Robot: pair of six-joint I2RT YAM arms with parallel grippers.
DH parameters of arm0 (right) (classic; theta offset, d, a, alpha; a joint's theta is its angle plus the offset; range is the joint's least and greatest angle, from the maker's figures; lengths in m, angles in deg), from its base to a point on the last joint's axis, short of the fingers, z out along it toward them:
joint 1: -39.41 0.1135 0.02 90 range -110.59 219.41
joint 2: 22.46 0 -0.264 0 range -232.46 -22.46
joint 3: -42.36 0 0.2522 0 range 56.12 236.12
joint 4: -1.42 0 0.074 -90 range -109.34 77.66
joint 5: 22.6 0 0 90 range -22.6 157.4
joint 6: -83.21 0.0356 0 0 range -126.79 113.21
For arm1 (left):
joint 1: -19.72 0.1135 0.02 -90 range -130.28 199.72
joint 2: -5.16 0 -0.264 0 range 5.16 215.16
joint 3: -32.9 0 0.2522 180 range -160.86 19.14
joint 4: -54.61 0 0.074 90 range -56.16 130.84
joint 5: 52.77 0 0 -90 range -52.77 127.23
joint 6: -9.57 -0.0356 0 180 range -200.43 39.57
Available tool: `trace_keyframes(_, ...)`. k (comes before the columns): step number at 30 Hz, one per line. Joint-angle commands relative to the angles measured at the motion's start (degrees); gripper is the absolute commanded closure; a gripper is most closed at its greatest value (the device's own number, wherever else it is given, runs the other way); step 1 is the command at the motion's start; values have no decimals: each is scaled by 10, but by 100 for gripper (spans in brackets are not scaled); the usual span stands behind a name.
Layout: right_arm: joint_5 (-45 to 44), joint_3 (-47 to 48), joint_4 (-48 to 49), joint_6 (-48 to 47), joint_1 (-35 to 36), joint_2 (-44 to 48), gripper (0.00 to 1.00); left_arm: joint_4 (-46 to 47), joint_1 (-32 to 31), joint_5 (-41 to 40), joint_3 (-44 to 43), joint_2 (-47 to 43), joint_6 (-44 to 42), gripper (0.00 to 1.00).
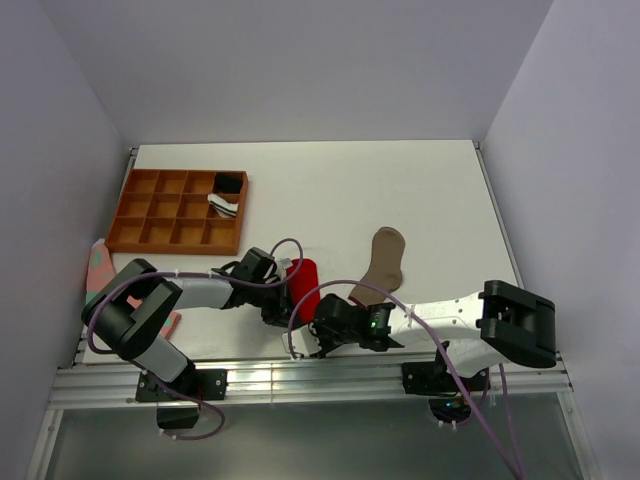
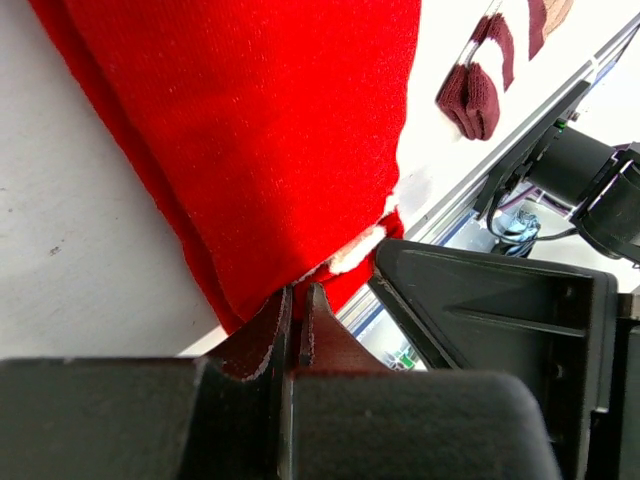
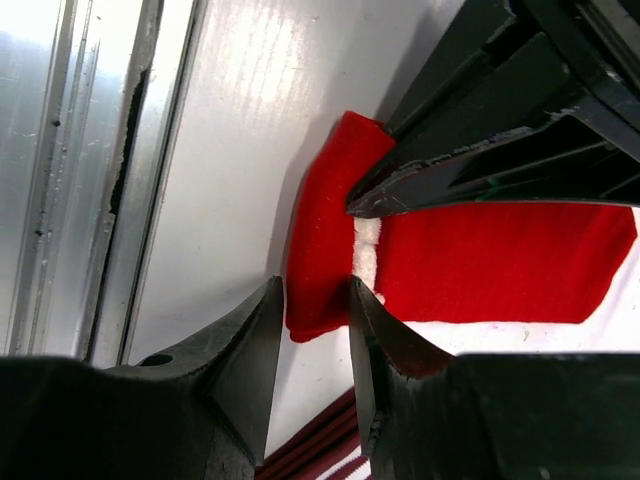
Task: Roll the socks
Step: Roll the sock at the center of the board.
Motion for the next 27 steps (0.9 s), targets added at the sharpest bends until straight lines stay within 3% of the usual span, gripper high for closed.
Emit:
trace_keyframes(1, 2, 20, 12, 8, 9, -7, 60, -55, 2, -42, 13, 8, -29, 100)
trace_keyframes(12, -21, 28, 42, 13, 18, -43, 59, -48, 3, -31, 16, 6, -28, 100)
trace_keyframes(19, 16, 41, 19, 37, 2, -45, 74, -14, 3, -20, 27, 4, 0, 98)
trace_keyframes(22, 56, 58, -16, 48, -28, -37, 80, 10, 4, -16, 33, -9, 22, 89)
trace_keyframes(27, 147, 111, -89, 60, -108, -32, 83, 68, 3, -40, 48, -43, 78, 69)
